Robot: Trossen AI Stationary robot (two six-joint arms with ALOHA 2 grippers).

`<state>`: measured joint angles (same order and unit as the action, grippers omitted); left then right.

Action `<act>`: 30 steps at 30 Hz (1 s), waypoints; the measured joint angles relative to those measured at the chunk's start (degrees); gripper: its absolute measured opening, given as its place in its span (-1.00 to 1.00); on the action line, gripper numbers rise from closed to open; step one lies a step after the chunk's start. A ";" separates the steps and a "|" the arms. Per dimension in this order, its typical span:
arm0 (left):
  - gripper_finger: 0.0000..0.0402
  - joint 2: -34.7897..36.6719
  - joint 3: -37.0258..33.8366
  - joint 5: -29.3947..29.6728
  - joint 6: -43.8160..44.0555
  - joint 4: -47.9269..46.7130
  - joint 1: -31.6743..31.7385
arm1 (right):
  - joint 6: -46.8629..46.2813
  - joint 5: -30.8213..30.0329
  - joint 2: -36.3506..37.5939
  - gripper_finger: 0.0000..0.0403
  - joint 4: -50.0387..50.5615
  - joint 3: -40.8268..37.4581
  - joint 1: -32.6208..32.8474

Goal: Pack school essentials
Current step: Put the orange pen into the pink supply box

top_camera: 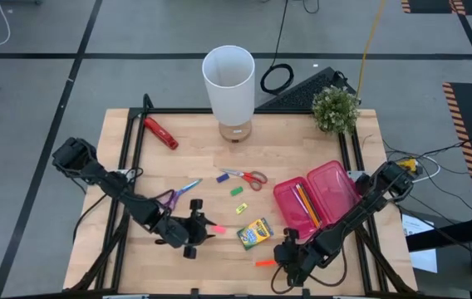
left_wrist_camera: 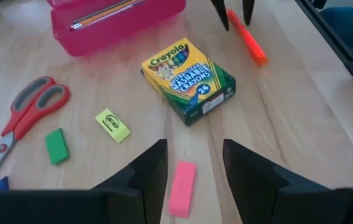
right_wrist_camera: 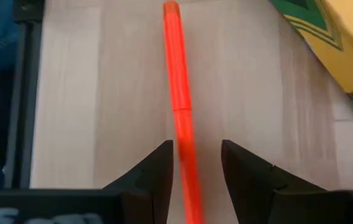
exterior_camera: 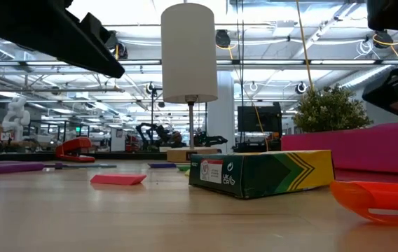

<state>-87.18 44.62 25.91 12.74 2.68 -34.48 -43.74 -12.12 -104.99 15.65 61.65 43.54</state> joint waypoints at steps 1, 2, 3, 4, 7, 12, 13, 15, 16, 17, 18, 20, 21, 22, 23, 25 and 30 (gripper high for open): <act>-0.21 0.00 0.00 -0.02 -0.27 0.14 0.15 | 0.10 0.00 0.02 -0.40 -0.16 0.00 -0.01; -0.21 0.00 0.00 -0.02 -0.52 0.24 0.25 | 0.43 0.04 0.02 -0.42 -0.51 0.00 -0.03; -0.21 0.00 0.00 -0.06 -0.74 0.31 0.41 | 0.84 0.11 0.02 -0.45 -0.53 0.00 -0.03; -0.21 0.00 0.00 -0.06 -1.03 0.43 0.46 | 1.21 0.15 0.02 -0.49 -0.46 0.00 -0.03; -0.21 0.00 0.00 -0.20 -1.08 0.52 0.50 | 1.88 0.50 0.02 -0.64 -0.41 0.00 0.03; -0.21 0.00 0.00 -0.34 -1.06 0.55 0.50 | 2.40 2.14 0.02 -0.87 -0.47 0.00 0.03; -0.21 0.00 0.00 -0.32 -1.06 0.55 0.50 | 2.42 2.16 0.02 -0.89 -0.47 0.00 0.01; -0.21 0.00 0.00 -0.32 -1.06 0.55 0.50 | 2.46 1.88 0.02 -0.88 -0.45 0.00 -0.03; -0.21 0.00 0.00 -0.34 -1.06 0.55 0.50 | 2.46 1.86 0.02 -0.86 -0.46 0.00 -0.03; -0.21 0.00 0.00 -0.32 -1.06 0.55 0.50 | 2.43 1.81 0.02 -0.83 -0.42 0.00 -0.03; -0.21 0.00 0.00 -0.32 -1.06 0.55 0.50 | 2.35 1.72 0.02 -0.79 -0.35 0.00 -0.03; -0.21 0.00 0.00 -0.35 -1.06 0.56 0.50 | 1.93 1.68 0.02 -0.69 -0.34 0.00 -0.03; -0.21 0.00 0.00 -0.33 -1.05 0.57 0.50 | 1.70 1.66 0.02 -0.64 -0.32 0.00 -0.03; -0.21 0.00 0.00 -0.34 -1.04 0.57 0.50 | 1.55 1.64 0.02 -0.60 -0.30 0.00 -0.05; -0.21 0.00 0.00 -0.32 -1.04 0.59 0.50 | 1.55 1.64 0.02 -0.56 -0.28 0.00 -0.05; -0.21 0.00 0.00 -0.33 -1.04 0.59 0.50 | 1.57 1.58 -0.18 -0.50 -0.30 0.00 -0.07; -0.21 0.00 0.00 -0.32 -1.04 0.67 0.50 | 1.62 1.95 -2.72 -0.49 -0.56 0.15 -0.75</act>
<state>-87.18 44.62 25.58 11.70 3.34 -33.98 -42.13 -10.17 -107.70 15.09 61.80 42.79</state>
